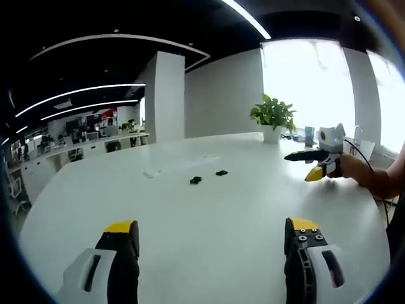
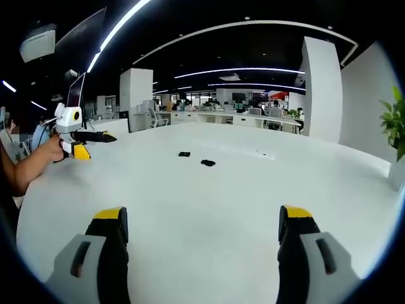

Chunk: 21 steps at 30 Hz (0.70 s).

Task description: Snap the two parts of the plastic buckle together until the buckle closes and remains connected.

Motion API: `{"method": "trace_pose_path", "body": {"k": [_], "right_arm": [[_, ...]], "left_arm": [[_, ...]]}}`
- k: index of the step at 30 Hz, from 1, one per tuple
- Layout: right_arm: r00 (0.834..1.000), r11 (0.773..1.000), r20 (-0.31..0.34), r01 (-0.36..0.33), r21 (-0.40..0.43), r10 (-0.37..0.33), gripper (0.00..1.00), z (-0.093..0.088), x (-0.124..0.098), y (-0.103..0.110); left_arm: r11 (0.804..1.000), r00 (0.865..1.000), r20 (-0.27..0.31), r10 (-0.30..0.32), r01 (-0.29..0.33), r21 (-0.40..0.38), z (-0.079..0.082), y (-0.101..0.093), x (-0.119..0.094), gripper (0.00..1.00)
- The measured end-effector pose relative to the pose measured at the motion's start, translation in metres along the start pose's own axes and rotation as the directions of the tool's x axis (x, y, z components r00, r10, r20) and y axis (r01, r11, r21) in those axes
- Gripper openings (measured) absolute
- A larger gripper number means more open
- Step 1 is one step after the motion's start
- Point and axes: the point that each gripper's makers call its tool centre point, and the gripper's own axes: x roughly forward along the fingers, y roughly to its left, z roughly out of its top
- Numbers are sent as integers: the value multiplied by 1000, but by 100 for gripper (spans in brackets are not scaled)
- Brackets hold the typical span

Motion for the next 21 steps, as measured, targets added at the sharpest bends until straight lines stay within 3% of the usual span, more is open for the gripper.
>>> {"method": "trace_pose_path", "body": {"k": [15, 21], "right_arm": [[1000, 1000, 12, 0, 17, 0, 100, 4, -3, -2], [1000, 1000, 21, 11, 24, -11, 100, 8, -6, -5]], "left_arm": [[998, 999, 34, -5, 7, -59, 8, 4, -3, 98], [998, 1000, 18, 3, -2, -66, 4, 7, -1, 98]]}}
